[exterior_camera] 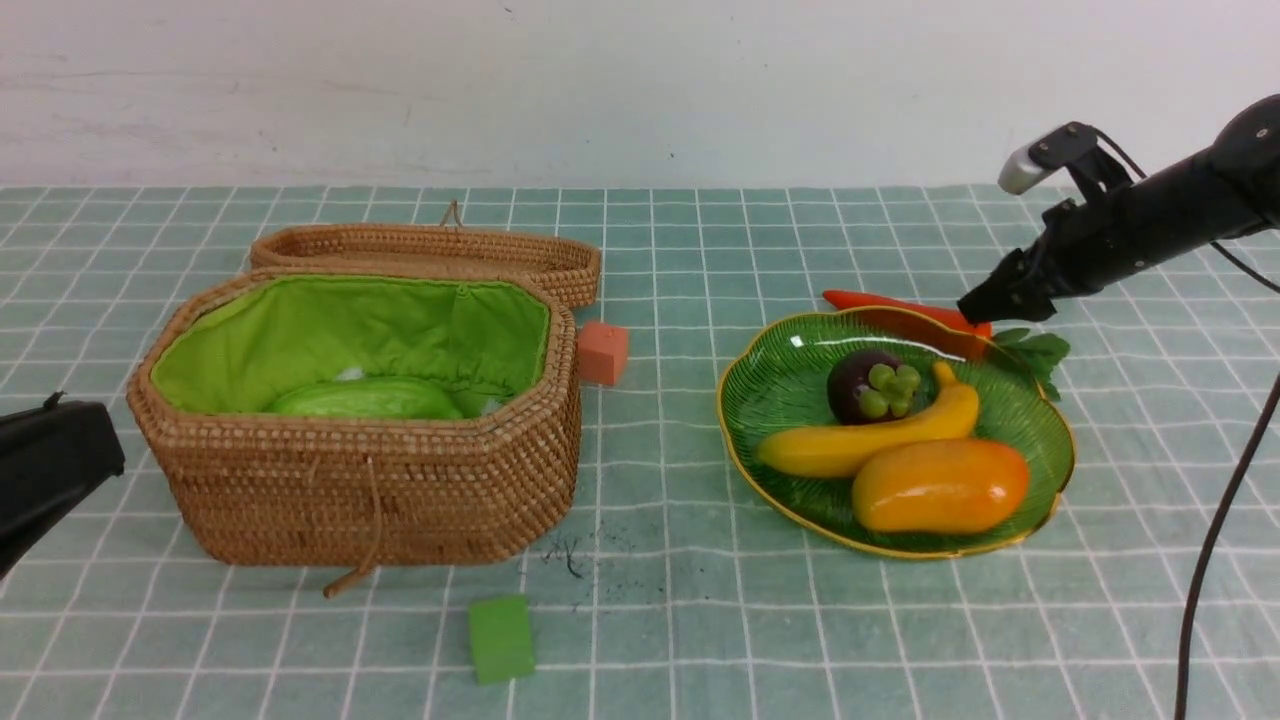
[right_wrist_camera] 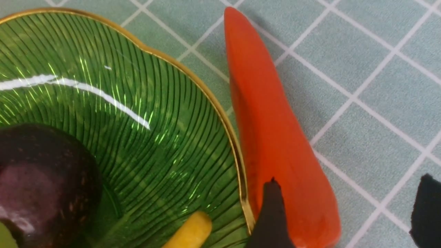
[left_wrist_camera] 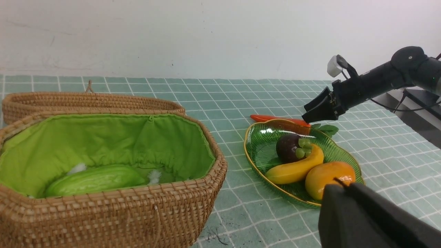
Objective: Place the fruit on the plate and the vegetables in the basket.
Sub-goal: Use the right arm to grab a carrot and put it into the left basket
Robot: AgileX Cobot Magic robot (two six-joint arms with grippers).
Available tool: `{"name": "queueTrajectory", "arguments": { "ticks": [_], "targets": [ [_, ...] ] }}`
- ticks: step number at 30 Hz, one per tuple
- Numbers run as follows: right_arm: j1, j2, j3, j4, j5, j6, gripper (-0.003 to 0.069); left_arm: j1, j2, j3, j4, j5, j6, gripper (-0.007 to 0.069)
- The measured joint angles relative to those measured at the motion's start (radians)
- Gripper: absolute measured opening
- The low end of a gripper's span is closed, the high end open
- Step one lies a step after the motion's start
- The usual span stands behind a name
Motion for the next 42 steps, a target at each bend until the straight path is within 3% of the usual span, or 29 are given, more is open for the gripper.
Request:
{"name": "queueTrajectory", "arguments": {
  "ticks": [15,23,29,34,38,42],
  "targets": [
    [0.013,0.035,-0.001,0.002,-0.049,-0.021,0.0501,0.0,0.0,0.0,0.0,-0.002,0.0,-0.0011],
    [0.013,0.059,-0.001,-0.001,-0.063,-0.11,0.0407,0.0,0.0,0.0,0.0,-0.002,0.0,-0.0008],
    [0.012,0.06,-0.002,0.003,-0.07,-0.127,0.04,0.0,0.0,0.0,0.0,-0.002,0.0,-0.0006],
    [-0.008,0.038,-0.001,-0.032,-0.058,-0.04,0.04,0.0,0.0,0.0,0.0,-0.002,-0.001,-0.0003],
    [-0.023,-0.075,0.0,-0.124,-0.009,0.168,0.0398,0.0,0.0,0.0,0.0,0.006,0.001,-0.0003],
    [-0.01,-0.209,-0.002,-0.144,0.113,0.237,0.0398,0.0,0.0,0.0,0.0,0.026,0.026,-0.0003]
  ]
}}
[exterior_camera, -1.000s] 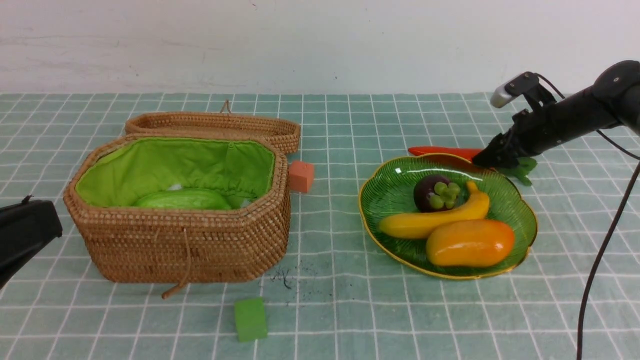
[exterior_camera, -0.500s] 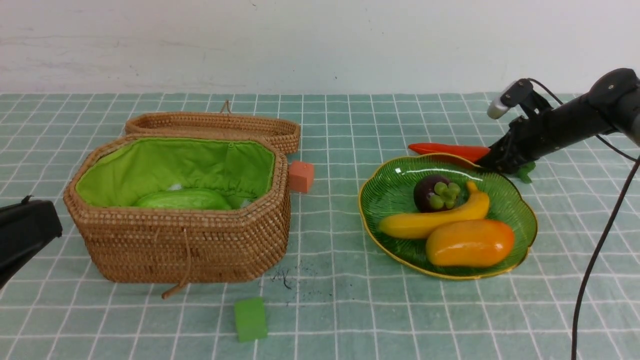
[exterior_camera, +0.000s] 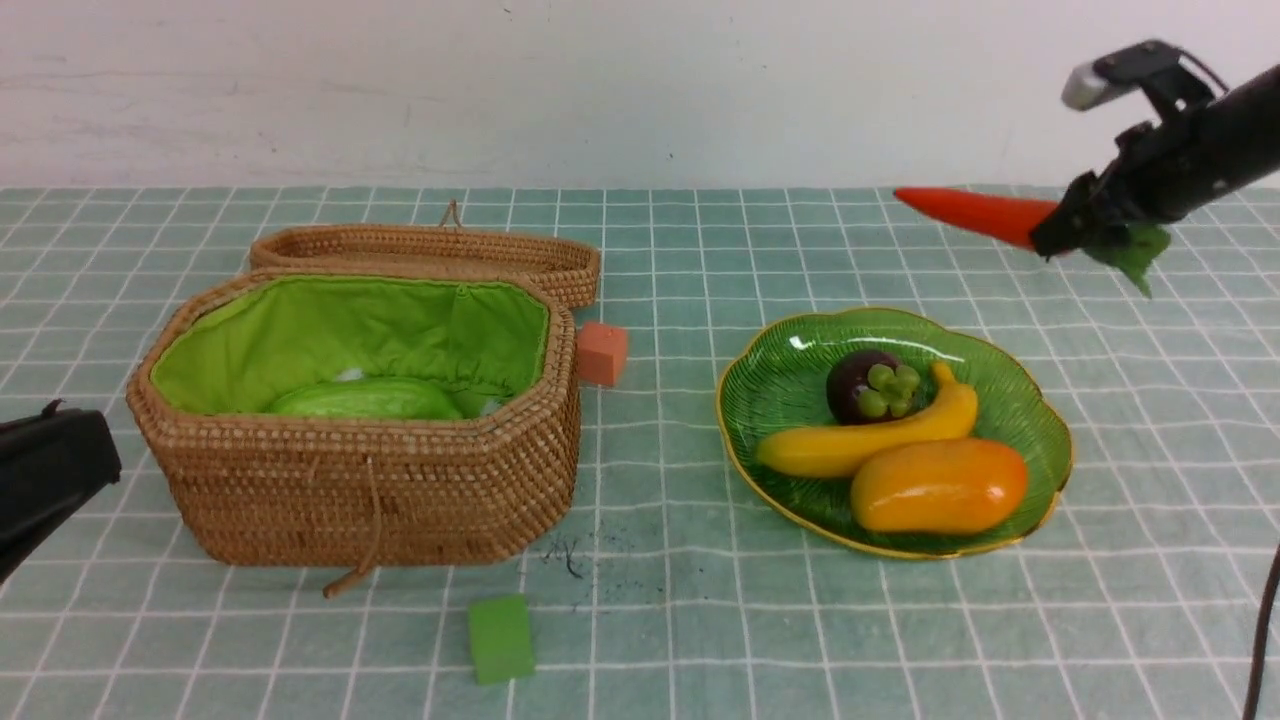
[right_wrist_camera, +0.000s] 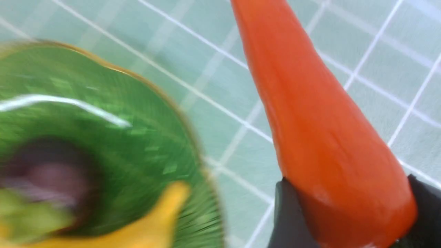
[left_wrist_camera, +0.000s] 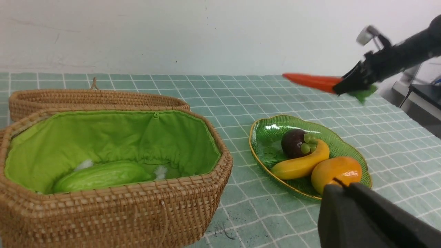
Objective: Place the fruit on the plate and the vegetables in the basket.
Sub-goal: Use the right arm to grab a carrot and put it into the left basket
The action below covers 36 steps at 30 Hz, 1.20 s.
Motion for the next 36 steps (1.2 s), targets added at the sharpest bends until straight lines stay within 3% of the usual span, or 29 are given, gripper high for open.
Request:
{"name": "queueTrajectory", "arguments": {
  "ticks": [6,13,16,20,23,25,27,28,29,31,33,36],
  "targets": [
    [0.094,-0.163,-0.001,0.041,0.074,0.12,0.0398,0.0,0.0,0.0,0.0,0.039,0.077,-0.0003],
    [0.411,-0.206,-0.003,0.197,0.073,0.17,0.0398,0.0,0.0,0.0,0.037,0.201,0.127,-0.0001],
    [0.57,-0.164,-0.003,0.21,-0.018,0.174,0.0398,0.0,0.0,0.0,0.038,0.215,0.128,0.0],
    [0.696,-0.097,-0.003,0.183,-0.171,0.174,0.0398,0.0,0.0,0.0,0.04,0.217,0.128,0.0001],
    [0.779,-0.029,-0.002,0.096,-0.309,0.178,0.0398,0.0,0.0,0.0,0.04,0.218,0.128,0.0001],
    [0.797,-0.014,-0.001,0.063,-0.332,0.186,0.0402,0.0,0.0,0.0,0.04,0.218,0.128,0.0001],
    [0.822,-0.004,0.0,-0.007,-0.335,0.228,0.0501,0.0,0.0,0.0,0.035,0.217,0.128,0.0001],
    [0.823,-0.005,0.0,-0.011,-0.331,0.231,0.0512,0.0,0.0,0.0,0.033,0.216,0.128,0.0001],
    [0.827,-0.019,0.0,-0.044,-0.304,0.268,0.0598,0.0,0.0,0.0,0.024,0.21,0.128,0.0001],
    [0.826,-0.049,0.002,-0.091,-0.247,0.33,0.0654,0.0,0.0,0.0,0.017,0.196,0.128,0.0001],
    [0.819,-0.11,0.002,-0.154,-0.136,0.413,0.0669,0.0,0.0,0.0,0.003,0.177,0.128,0.0001],
    [0.803,-0.219,0.002,-0.253,0.027,0.548,0.063,0.0,-0.017,0.0,-0.037,0.145,0.128,-0.0001]
  ]
}}
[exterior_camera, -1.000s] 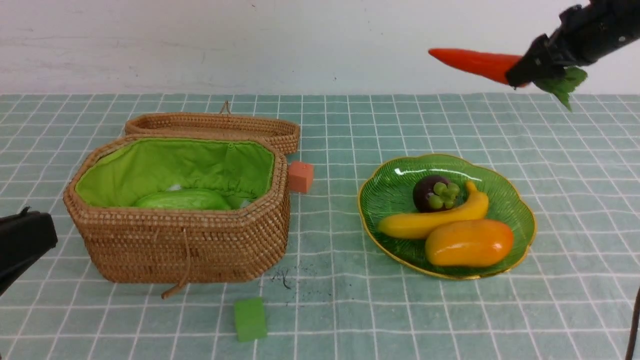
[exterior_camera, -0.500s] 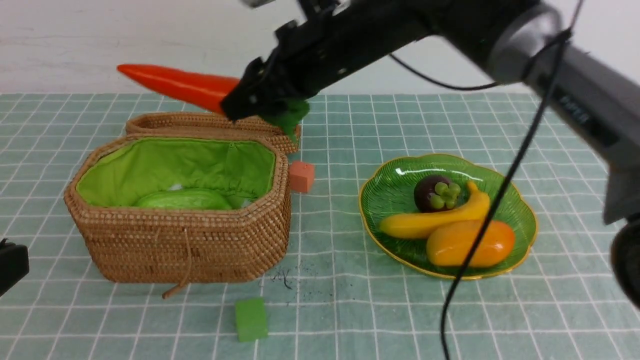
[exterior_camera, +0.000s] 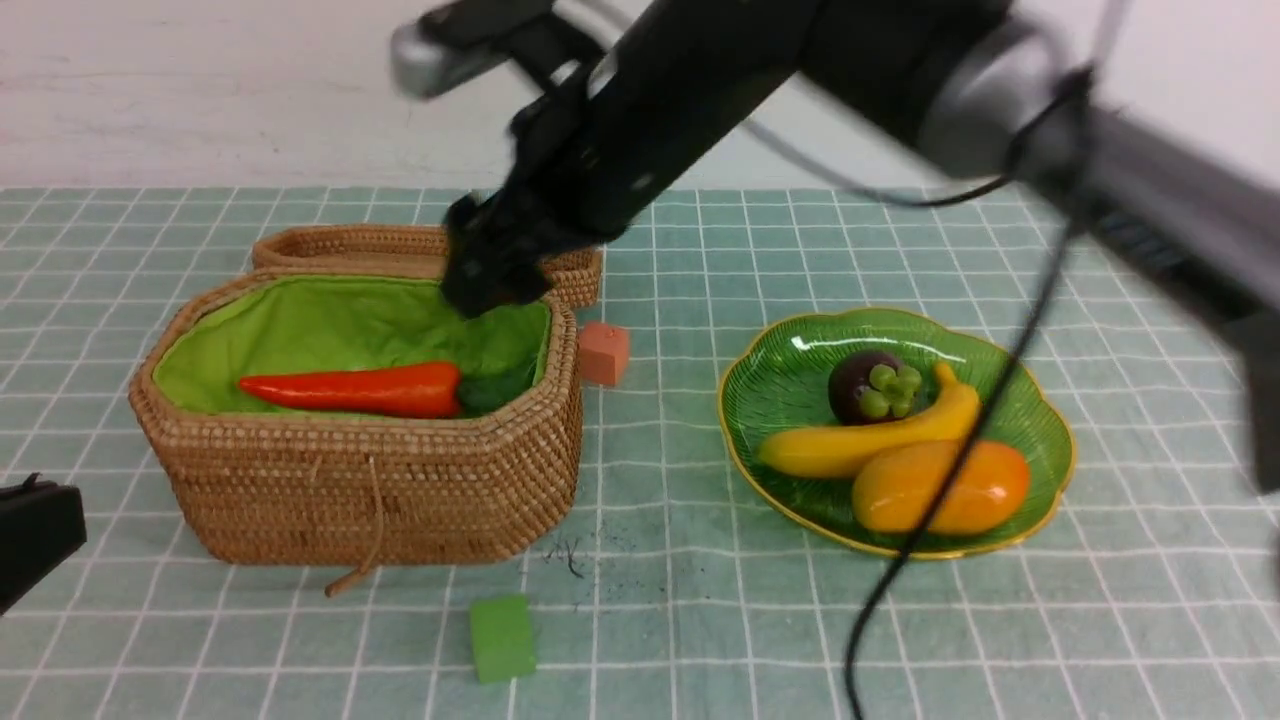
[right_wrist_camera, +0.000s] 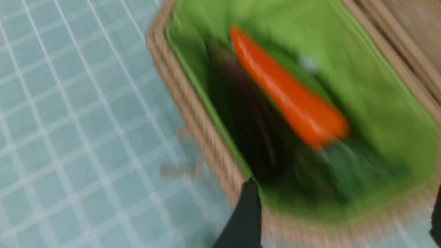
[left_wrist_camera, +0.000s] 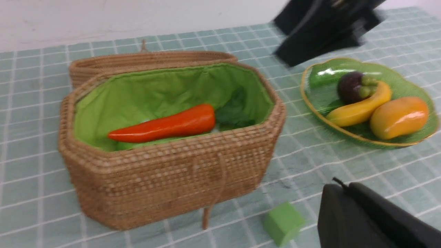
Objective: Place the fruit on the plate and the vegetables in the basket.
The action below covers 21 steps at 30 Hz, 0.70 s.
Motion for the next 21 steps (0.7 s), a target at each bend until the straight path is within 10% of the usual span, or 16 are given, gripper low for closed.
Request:
{"name": "queueTrajectory", "arguments": {
  "ticks": [13,21],
  "targets": [
    [-0.028,-0.687,0.581,-0.232,0.065,0.31,0.0029,0.0,-0.405,0.203,-0.104,-0.192,-0.01,-0.0013],
    [-0.028,-1.052,1.052,-0.25,0.076,0.499,-0.0017,0.0,-0.436,0.331,-0.106,-0.242,-0.022,-0.0013]
  ]
}}
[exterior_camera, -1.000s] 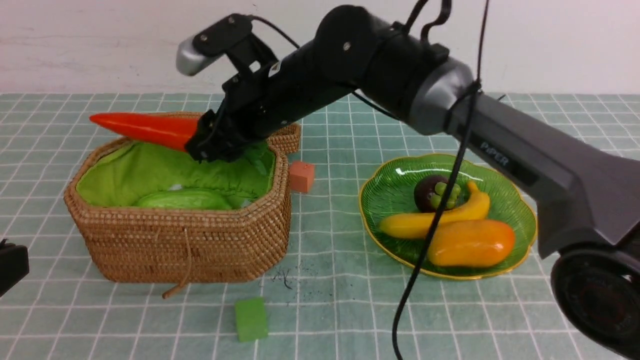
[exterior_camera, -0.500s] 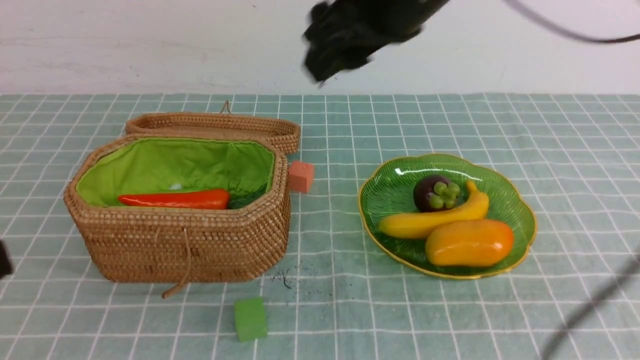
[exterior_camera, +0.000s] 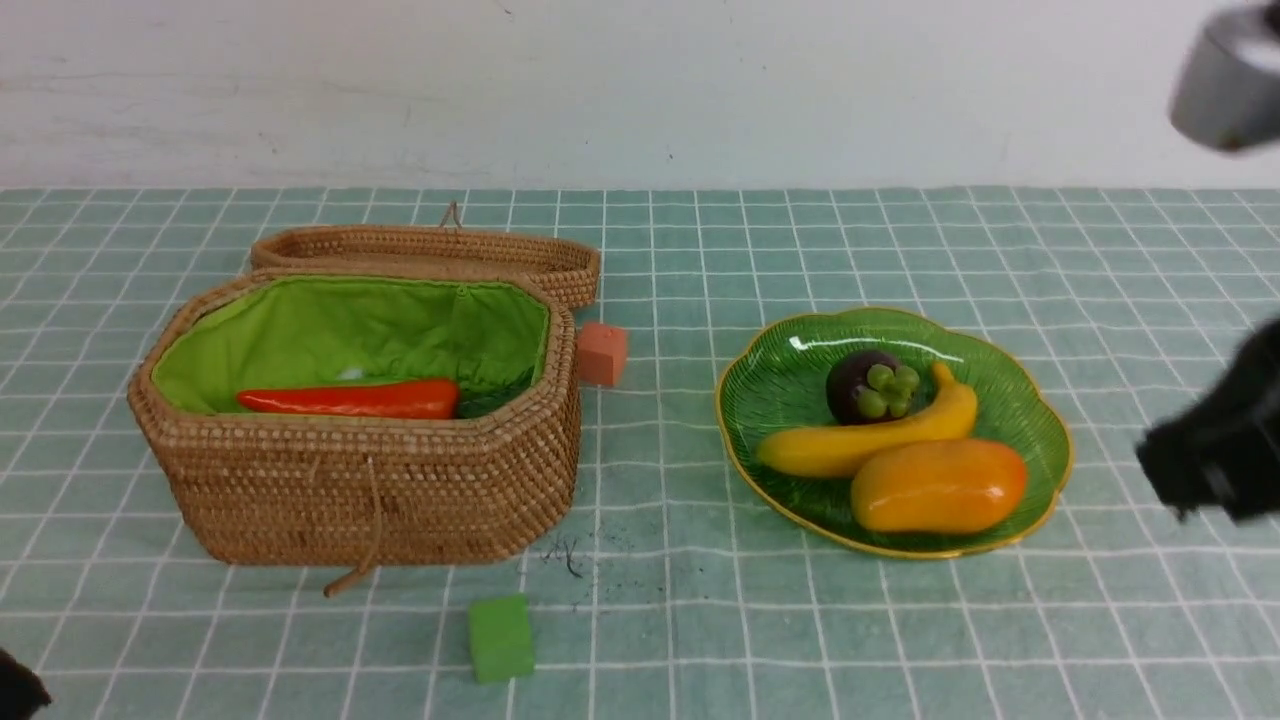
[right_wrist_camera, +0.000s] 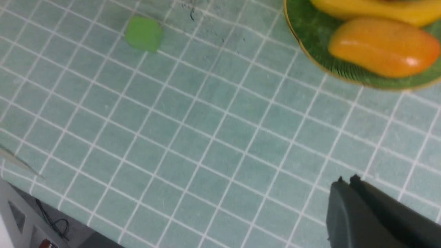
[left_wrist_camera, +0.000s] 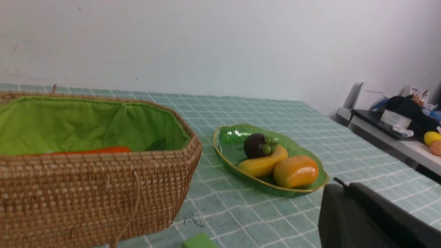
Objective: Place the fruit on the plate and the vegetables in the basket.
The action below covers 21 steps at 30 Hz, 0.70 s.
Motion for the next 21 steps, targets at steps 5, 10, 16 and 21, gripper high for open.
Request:
{"name": "queueTrajectory", "arguments": {
  "ticks": [5,10,16,21],
  "targets": [
    [0.0,-0.18,0.164,-0.007,0.0,0.017,-0.0016,0.0,0.0,0.05,-0.001,0.006,0.0,-0.0013],
    [0.0,-0.3,0.223,-0.009,0.0,0.021,-0.0014,0.0,0.0,0.091,-0.001,0.029,0.0,-0.0013],
    [-0.017,-0.404,0.242,-0.006,0.0,0.024,-0.001,0.0,0.0,0.109,-0.002,0.092,0.0,-0.001],
    [-0.216,-0.492,0.312,0.003,-0.002,0.024,-0.0007,0.0,0.0,0.11,-0.003,0.171,-0.001,-0.0008]
  ]
}}
